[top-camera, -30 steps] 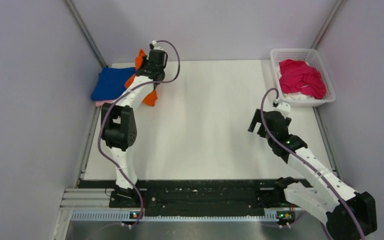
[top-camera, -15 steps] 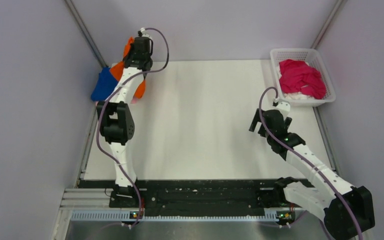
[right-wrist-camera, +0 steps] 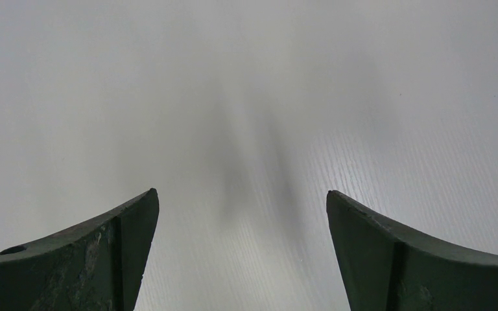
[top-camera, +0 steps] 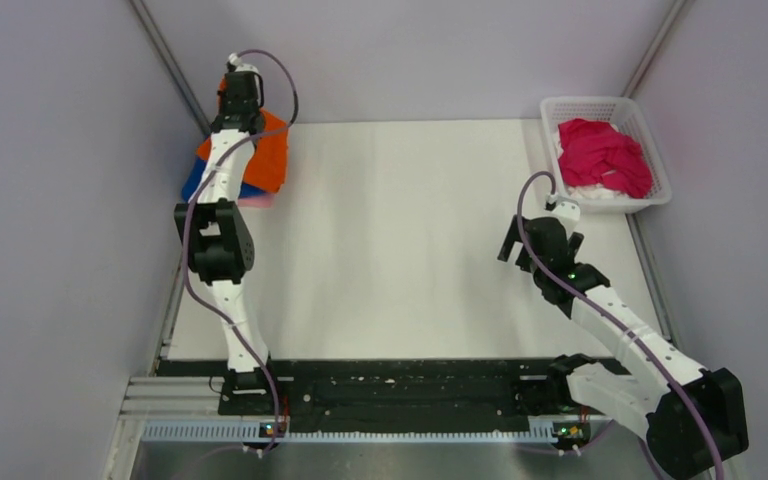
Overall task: Fold and stack the t-shirts
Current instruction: Put the neatly folded tshirt into the corner of the board with the left arm
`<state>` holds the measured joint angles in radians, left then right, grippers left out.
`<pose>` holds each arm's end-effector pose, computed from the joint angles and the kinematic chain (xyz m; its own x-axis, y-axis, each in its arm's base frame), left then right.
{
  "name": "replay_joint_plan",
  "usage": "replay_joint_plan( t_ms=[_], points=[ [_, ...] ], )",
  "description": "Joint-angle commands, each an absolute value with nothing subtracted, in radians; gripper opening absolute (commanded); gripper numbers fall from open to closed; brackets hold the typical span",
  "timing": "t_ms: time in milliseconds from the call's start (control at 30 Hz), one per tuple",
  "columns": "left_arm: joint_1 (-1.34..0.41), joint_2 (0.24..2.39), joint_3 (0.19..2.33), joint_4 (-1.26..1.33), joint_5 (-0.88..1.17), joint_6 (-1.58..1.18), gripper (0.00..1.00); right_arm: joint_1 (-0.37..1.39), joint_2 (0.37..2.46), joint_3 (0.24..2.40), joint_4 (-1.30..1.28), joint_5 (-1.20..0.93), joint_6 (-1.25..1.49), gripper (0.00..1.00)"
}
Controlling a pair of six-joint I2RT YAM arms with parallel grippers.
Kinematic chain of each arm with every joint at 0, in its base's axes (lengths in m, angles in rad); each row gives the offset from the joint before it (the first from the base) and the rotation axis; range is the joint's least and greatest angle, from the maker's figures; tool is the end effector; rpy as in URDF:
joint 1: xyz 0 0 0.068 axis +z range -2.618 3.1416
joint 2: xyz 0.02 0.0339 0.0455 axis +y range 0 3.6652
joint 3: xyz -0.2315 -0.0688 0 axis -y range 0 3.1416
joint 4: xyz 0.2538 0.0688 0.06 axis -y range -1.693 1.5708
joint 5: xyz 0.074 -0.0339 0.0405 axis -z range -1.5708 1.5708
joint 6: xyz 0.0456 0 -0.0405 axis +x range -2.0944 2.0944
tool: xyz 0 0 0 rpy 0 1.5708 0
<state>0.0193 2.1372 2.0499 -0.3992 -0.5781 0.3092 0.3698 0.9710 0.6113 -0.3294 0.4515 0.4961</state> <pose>0.5009 0.0346 0.2940 -0.5972 0.2434 -0.7643 -0.3332 0.7915 0.5124 0.2280 0.0670 0.1983 -0.5267 0.2552 -0.8108 0.2723 0.9543 0.1234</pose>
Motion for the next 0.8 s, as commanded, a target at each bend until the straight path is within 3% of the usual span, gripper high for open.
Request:
replay_joint_plan(
  t_ms=[0, 433, 500, 533, 567, 600, 767],
  points=[
    [0.094, 2.167, 2.099, -0.396, -0.507, 0.204, 0.00, 0.359, 0.977, 0.658, -0.304, 0.473, 0.482, 0.99],
    [0.196, 2.308, 2.197, -0.391, -0.505, 0.084, 0.02, 0.358, 1.028, 0.681, -0.311, 0.466, 0.485, 0.99],
    [0.202, 2.320, 2.218, -0.379, -0.546, 0.075, 0.20, 0.357, 1.029, 0.683, -0.313, 0.461, 0.485, 0.99],
    [0.202, 2.323, 2.231, -0.369, -0.575, 0.080, 0.44, 0.358, 1.026, 0.685, -0.318, 0.459, 0.489, 0.99],
    [0.202, 2.327, 2.242, -0.371, -0.599, 0.084, 0.75, 0.358, 1.025, 0.685, -0.323, 0.460, 0.492, 0.99],
    [0.202, 2.325, 2.259, -0.379, -0.617, 0.080, 0.95, 0.358, 1.020, 0.687, -0.327, 0.461, 0.495, 0.99],
    [0.202, 2.236, 2.233, -0.436, -0.557, -0.010, 0.99, 0.358, 0.975, 0.684, -0.337, 0.463, 0.517, 0.99]
  ],
)
